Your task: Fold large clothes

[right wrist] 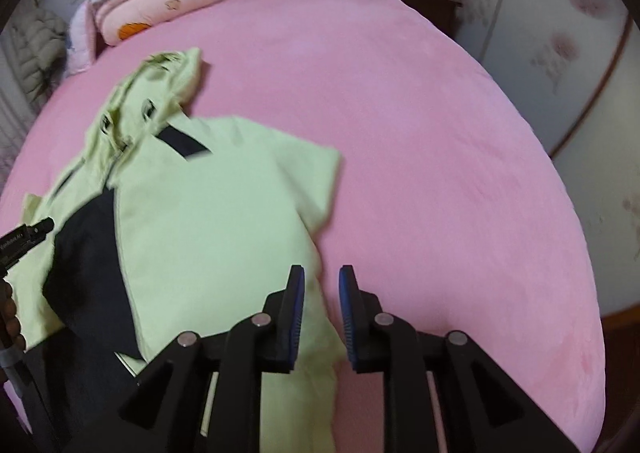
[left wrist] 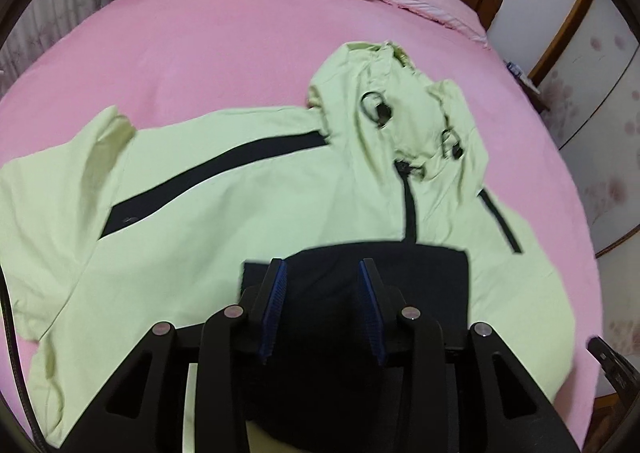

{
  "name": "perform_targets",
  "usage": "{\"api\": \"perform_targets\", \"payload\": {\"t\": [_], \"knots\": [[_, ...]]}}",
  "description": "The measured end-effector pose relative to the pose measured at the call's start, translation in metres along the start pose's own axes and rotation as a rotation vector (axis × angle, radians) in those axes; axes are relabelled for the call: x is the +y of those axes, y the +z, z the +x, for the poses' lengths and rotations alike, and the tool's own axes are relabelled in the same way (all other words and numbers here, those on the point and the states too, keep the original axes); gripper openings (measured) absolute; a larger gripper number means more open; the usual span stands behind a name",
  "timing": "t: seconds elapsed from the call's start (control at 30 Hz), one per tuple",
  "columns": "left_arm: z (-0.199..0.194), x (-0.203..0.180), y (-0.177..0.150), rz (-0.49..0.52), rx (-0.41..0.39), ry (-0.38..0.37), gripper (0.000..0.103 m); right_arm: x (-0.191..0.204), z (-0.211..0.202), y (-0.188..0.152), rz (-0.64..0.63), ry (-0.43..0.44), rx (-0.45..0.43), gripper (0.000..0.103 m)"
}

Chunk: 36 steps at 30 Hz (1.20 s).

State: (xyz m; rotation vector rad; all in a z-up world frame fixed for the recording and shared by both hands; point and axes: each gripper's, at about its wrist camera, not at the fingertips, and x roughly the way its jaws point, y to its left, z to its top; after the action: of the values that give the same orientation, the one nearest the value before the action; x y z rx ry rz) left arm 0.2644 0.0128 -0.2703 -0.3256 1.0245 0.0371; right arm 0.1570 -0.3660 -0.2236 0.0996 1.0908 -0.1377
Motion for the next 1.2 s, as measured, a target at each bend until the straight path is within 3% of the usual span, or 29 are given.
{"api": "perform_targets", "payload": {"t": [0.17,0.23,0.27,0.33,0.4,0.53,0.63,0.77,0.87,0.93,1.03,1.13,1.2], "knots": [[0.034,-0.028,0.002,0.079,0.054,-0.033,0.036,0.019,0.030,0.032,-0.074,0.120,0.008,0.017],[0.055,-0.037,-0.005,0.107,0.096,0.009,0.036,0.025,0.056,0.036,-0.119,0.135,0.066,0.017],[0.068,-0.037,-0.007,0.113,0.126,0.040,0.034,0.026,0.070,0.036,-0.145,0.105,0.091,0.012],[0.075,-0.033,-0.009,0.116,0.116,0.038,0.034,0.013,0.095,0.034,-0.191,-0.039,0.110,0.009],[0.074,-0.034,-0.007,0.132,0.117,0.045,0.034,-0.019,0.107,0.039,-0.122,-0.091,0.127,0.009],[0.055,-0.034,0.004,0.084,0.084,-0.006,0.034,-0.037,0.088,0.054,-0.033,-0.007,0.115,0.009],[0.050,-0.039,0.008,0.067,0.067,-0.029,0.034,-0.009,0.075,0.061,-0.067,0.110,0.100,0.009],[0.065,-0.049,0.003,0.082,0.098,-0.004,0.034,0.036,0.089,0.063,-0.120,0.179,0.113,0.009],[0.077,-0.057,0.001,0.106,0.092,0.037,0.042,0.059,0.111,0.064,-0.143,0.158,0.130,0.009],[0.080,-0.056,0.001,0.100,0.077,0.053,0.047,0.057,0.123,0.067,-0.150,0.095,0.106,0.009],[0.083,-0.055,0.003,0.096,0.086,0.057,0.049,0.032,0.126,0.071,-0.093,0.057,0.104,0.002],[0.075,-0.054,0.005,0.106,0.113,0.075,0.051,0.005,0.117,0.072,-0.053,0.003,0.116,0.002],[0.063,-0.049,0.013,0.095,0.126,0.076,0.057,-0.010,0.102,0.070,-0.016,0.034,0.129,0.003]]}}
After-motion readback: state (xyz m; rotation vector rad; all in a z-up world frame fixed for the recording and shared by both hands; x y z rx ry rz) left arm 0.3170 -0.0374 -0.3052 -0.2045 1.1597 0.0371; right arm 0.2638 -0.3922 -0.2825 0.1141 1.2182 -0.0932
